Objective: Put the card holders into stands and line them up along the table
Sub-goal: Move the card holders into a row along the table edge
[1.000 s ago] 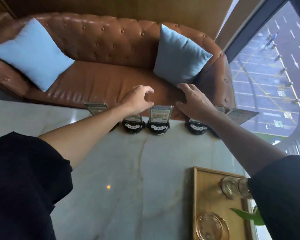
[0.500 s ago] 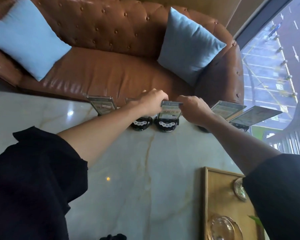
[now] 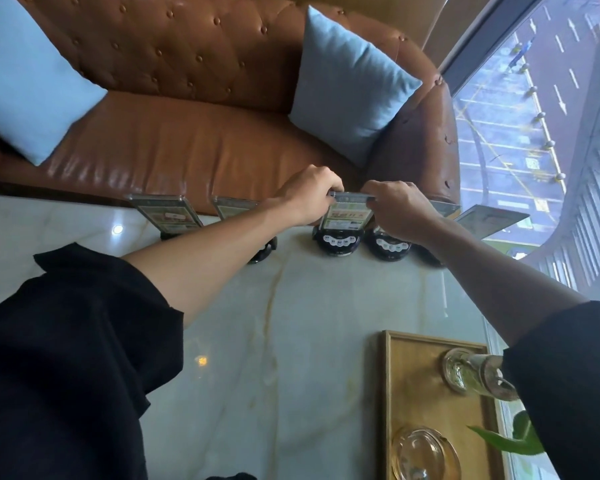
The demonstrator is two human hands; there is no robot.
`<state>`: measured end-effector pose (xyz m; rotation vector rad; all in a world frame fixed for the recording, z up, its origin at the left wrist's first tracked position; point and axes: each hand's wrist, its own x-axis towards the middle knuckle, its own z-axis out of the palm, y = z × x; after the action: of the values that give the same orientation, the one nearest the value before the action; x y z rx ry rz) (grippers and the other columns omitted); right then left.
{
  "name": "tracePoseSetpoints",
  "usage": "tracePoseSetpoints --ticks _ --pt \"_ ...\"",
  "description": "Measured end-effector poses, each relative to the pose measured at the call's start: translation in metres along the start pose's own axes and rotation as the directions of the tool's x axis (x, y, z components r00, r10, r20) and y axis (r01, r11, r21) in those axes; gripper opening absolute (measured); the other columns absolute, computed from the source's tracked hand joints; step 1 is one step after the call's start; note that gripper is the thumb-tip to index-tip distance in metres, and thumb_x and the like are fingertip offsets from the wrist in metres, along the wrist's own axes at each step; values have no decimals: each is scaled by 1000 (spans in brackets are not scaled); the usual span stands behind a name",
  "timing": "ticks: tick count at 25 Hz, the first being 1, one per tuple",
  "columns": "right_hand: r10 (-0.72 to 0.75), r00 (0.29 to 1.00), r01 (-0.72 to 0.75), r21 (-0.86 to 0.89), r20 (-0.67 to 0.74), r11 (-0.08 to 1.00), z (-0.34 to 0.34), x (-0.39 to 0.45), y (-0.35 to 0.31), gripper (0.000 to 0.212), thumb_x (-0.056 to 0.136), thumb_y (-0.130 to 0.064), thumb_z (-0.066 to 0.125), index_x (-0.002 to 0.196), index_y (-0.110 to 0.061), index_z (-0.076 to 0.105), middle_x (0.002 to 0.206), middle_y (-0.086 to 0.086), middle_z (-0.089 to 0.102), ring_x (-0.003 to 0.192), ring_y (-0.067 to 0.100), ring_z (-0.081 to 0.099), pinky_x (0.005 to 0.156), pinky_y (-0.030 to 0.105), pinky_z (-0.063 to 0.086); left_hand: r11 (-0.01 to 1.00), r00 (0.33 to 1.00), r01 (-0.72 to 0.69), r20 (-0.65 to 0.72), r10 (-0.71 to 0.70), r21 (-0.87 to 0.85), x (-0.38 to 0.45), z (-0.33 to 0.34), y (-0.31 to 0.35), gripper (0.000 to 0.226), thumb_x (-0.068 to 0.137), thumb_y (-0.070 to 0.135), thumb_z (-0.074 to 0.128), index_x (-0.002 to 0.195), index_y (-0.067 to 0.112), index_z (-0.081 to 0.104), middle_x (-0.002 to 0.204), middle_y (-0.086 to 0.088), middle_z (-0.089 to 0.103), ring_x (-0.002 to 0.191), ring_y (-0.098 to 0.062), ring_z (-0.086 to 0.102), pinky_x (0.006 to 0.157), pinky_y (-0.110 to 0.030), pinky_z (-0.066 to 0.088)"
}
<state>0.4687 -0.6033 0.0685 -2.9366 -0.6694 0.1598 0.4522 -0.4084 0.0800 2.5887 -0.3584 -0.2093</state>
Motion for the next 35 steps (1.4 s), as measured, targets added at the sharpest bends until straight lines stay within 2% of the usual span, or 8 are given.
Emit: tracePoseSetpoints --ticks 3,10,16,25,28,31,33,35 --pt "0 1000 0 -8 17 1000 4 -5 9 26 93 -10 47 113 -16 62 98 15 73 91 38 66 74 37 43 1000 1000 4 6 -3 -23 3 9 5 26 87 6 61 103 18 77 97 -7 77 90 -28 68 76 -36 54" --pt "-15 1000 15 13 -21 1000 7 -2 11 27 92 -11 48 113 -17 63 96 15 74 90 37 66 78 39 45 1000 1000 20 -1 -20 -4 5 7 4 24 88 7 63 104 18 77 99 -6 76 91 -26 67 71 -28 48" --pt "18 1000 -18 16 -9 1000 7 -2 9 29 94 -9 45 116 -16 63 97 16 73 88 39 65 70 35 36 999 1000 21 5 -21 -27 9 8 3 26 88 7 60 104 17 77 101 -6 76 92 -26 67 76 -34 53" --pt "50 999 -51 19 20 999 4 0 7 29 92 -9 45 115 -16 61 97 17 71 87 40 63 69 35 38 999 1000 29 8 -29 -46 11 7 2 25 91 9 60 108 17 76 107 -5 75 98 -24 66 77 -29 48" --pt "75 995 -78 46 70 996 3 2 5 29 92 -13 49 120 -15 59 105 19 69 94 40 63 73 35 39 998 998 44 48 -42 -44 7 2 2 25 92 15 62 114 16 73 111 -6 74 95 -22 64 76 -27 46" --pt "68 992 -74 53 105 996 0 1 2 40 91 -23 56 130 -15 52 116 14 67 107 34 60 90 40 39 998 995 63 73 -61 -26 -1 -9 -3 41 91 24 67 131 15 64 124 -7 69 108 -24 65 90 -31 49" --pt "68 997 -69 67 23 995 -4 3 -7 51 88 -33 60 135 -15 49 122 11 63 113 32 57 103 45 37 995 993 101 57 -100 -21 -10 -23 -15 44 90 27 67 132 15 62 123 -6 68 110 -24 64 90 -29 47" --pt "58 991 -45 110 -118 993 -11 6 -25 54 86 -36 62 134 -16 50 124 11 60 117 32 54 107 44 35 989 988 145 47 -146 4 -22 -41 -32 42 89 29 68 128 15 65 118 -4 68 110 -23 62 88 -29 46"
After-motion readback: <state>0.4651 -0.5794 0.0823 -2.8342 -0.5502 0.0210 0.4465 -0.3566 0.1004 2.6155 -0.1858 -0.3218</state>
